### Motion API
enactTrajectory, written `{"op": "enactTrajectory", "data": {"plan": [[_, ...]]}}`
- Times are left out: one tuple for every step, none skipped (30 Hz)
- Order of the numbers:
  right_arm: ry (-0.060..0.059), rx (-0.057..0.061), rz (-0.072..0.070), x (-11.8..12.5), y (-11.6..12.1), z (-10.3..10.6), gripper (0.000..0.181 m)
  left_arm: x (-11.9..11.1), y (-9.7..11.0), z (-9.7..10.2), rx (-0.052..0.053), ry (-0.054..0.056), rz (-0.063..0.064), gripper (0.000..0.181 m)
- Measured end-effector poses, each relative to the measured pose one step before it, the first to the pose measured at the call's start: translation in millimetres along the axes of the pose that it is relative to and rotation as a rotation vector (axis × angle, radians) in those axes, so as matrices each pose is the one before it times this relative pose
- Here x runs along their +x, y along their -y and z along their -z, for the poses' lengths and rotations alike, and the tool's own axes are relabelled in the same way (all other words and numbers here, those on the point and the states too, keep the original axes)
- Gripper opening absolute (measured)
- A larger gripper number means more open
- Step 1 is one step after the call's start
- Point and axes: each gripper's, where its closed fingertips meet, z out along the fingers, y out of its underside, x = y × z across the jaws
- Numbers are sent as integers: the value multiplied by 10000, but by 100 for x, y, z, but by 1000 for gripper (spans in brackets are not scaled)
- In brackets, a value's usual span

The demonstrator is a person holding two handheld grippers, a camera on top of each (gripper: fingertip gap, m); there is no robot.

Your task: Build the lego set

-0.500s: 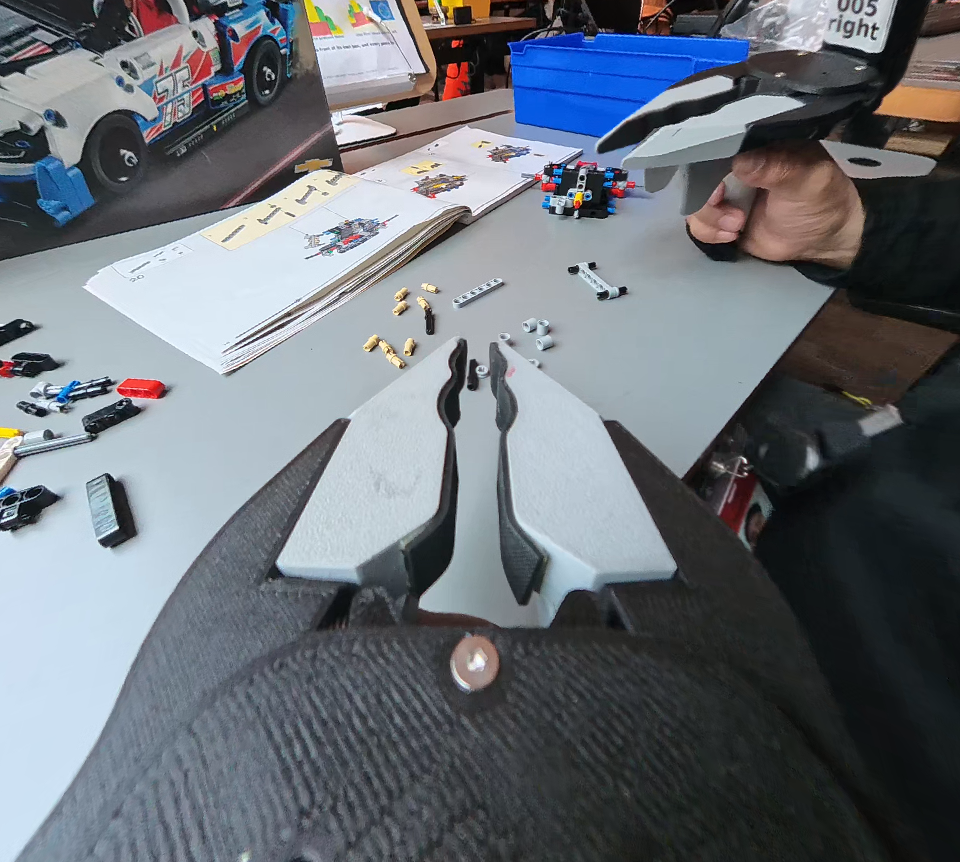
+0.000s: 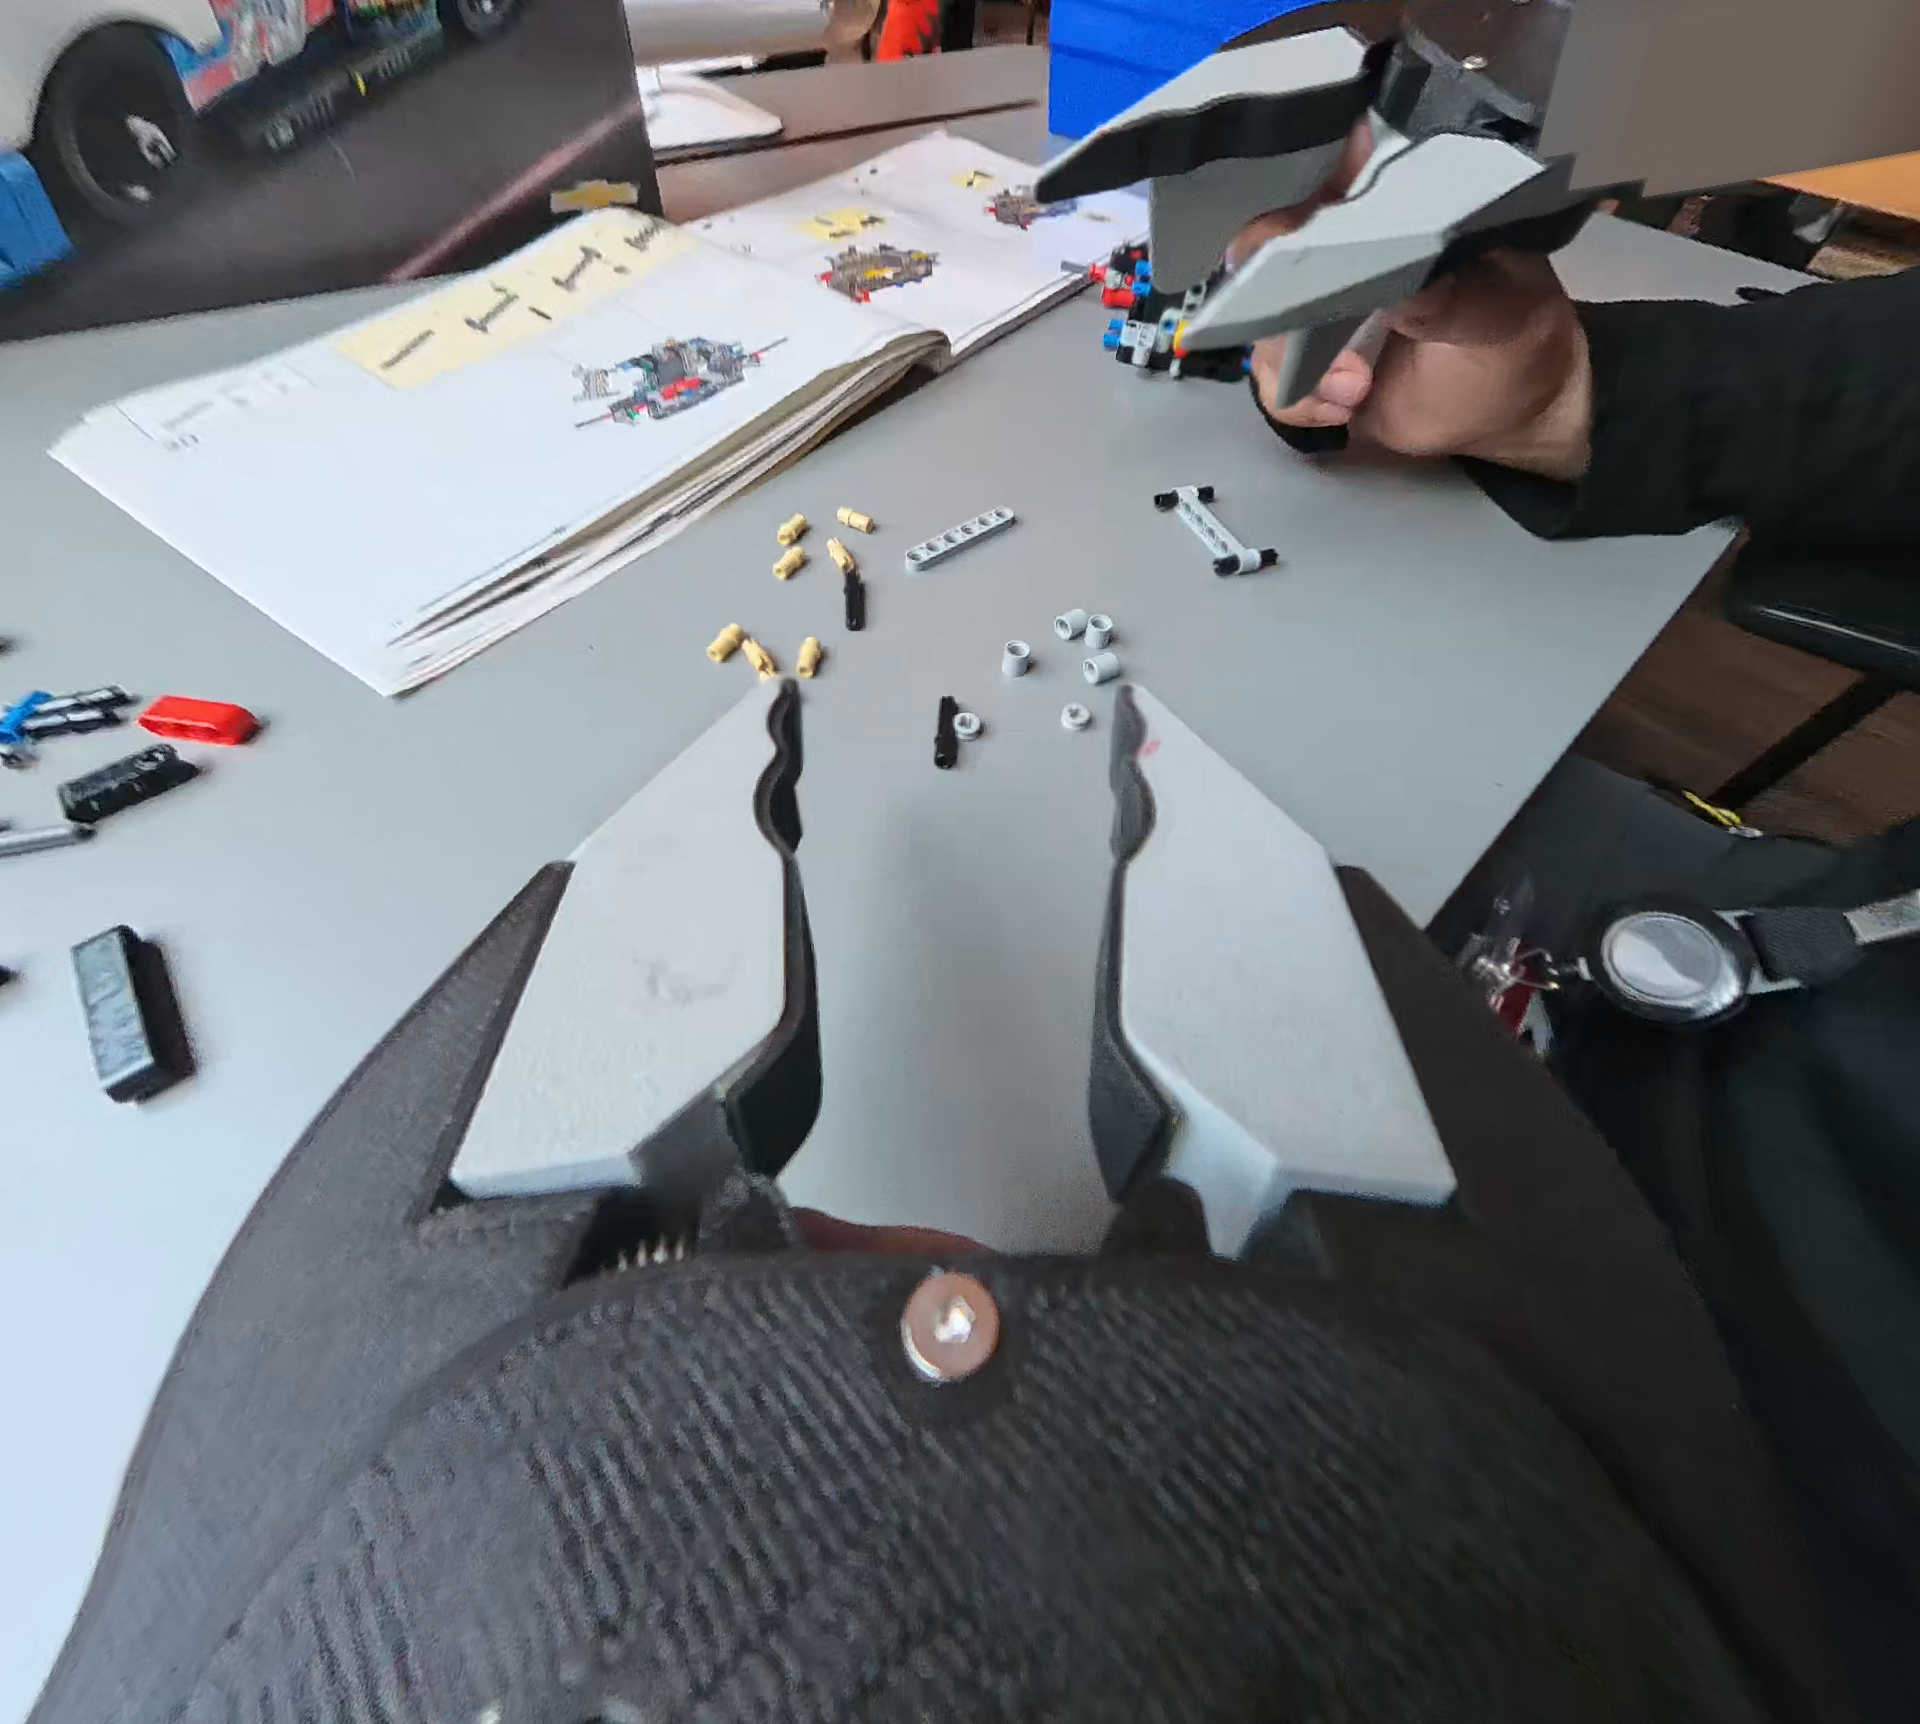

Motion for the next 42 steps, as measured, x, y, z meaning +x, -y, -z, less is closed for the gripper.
{"op": "enactTrajectory", "data": {"plan": [[71,54,145,-394,-36,170,55,3,-147,-139,-97,-101,100,58],[7,95,248,-324,46,221,48,68,-91,-99,-69,-100,36,57],[-36,0,238,-203,3,170,46,107,-129,-91,-88,-110,13,54],[-40,-42,154,-112,-11,69,47,88,-120,-81,-96,-86,2,50],[17,-64,30,-99,-25,12,46,57,-75,-58,-67,-56,-2,45],[20,-62,-62,-61,-46,-30,44,4,-48,-53,-41,-5,4,42],[-60,-85,-123,112,-107,-66,46,95,-37,-21,-17,-56,-32,36],[-4,-81,-127,59,-148,-77,46,99,-4,-2,2,-44,-50,33],[66,-16,-125,-11,-83,-57,45,55,-9,-6,-4,-9,-34,32],[5,13,-131,89,-52,-38,43,101,-9,-2,-5,-59,-36,26],[0,6,-125,114,-49,-51,43,128,26,29,29,-70,-55,20],[1,1,-118,117,-54,-38,44,137,68,53,55,-65,-56,17],[66,-20,-100,13,-65,-29,44,156,83,58,48,-95,-33,14],[-14,-52,-63,100,-106,-18,43,194,81,60,36,-130,-22,10],[-41,12,-10,107,-7,8,43,177,108,61,56,-136,-5,8],[7,55,-2,7,60,30,42,56,105,50,52,-82,49,5],[10,37,-21,-7,57,36,41,48,52,12,12,-123,97,4],[-24,22,-11,56,25,45,40,72,46,9,-11,-160,119,1],[36,24,-1,-39,41,45,36,9,136,31,44,-114,115,1],[200,-3,8,-256,28,92,22,-123,266,97,132,3,88,1],[419,51,35,-579,152,163,0,-211,426,137,195,100,35,0],[328,152,-24,-445,341,131,0,-257,619,173,273,150,-41,0],[-111,78,-66,173,247,97,0,-322,801,151,373,202,-123,0],[-225,47,20,332,140,84,0,-293,769,88,370,179,-167,0],[-135,75,52,196,98,88,0,-351,383,-33,154,169,-88,0],[-65,36,-13,130,-10,51,0,-443,-27,-170,-74,194,-6,0],[-63,-12,-68,148,-89,25,0,-437,-368,-250,-214,187,20,0],[-37,-6,-85,144,-75,13,2,-210,-485,-266,-249,70,40,5],[-31,-40,-126,156,-132,-13,8,102,-291,-215,-233,-120,93,10],[-29,-65,-145,157,-125,0,11,227,-207,-153,-158,-172,37,15],[-24,27,-115,143,33,58,14,77,-154,-119,-122,-53,10,19],[-14,99,-82,111,139,78,15,-17,-116,-80,-86,-2,17,21],[-17,57,-65,99,92,76,17,-46,-59,-46,-43,-2,37,22],[-11,-10,7,72,5,61,21,-7,-78,-76,-65,-21,29,23],[-12,-8,91,49,-15,55,26,75,-155,-139,-124,-56,-11,24],[-59,-55,72,100,-111,23,29,186,-215,-204,-174,-124,-42,24],[-9,-43,23,26,-79,18,29,285,-214,-222,-186,-205,-43,24],[24,21,4,-43,15,24,29,204,-171,-205,-156,-183,-5,25],[5,29,22,-13,30,-2,28,15,-107,-168,-108,-66,50,24],[-24,5,43,13,-5,-17,27,-67,-38,-116,-50,-4,64,24],[-5,6,49,-33,-19,-30,26,-42,65,-24,31,-4,30,24],[31,15,42,-69,-18,-47,25,-18,116,26,85,16,-12,23]]}}
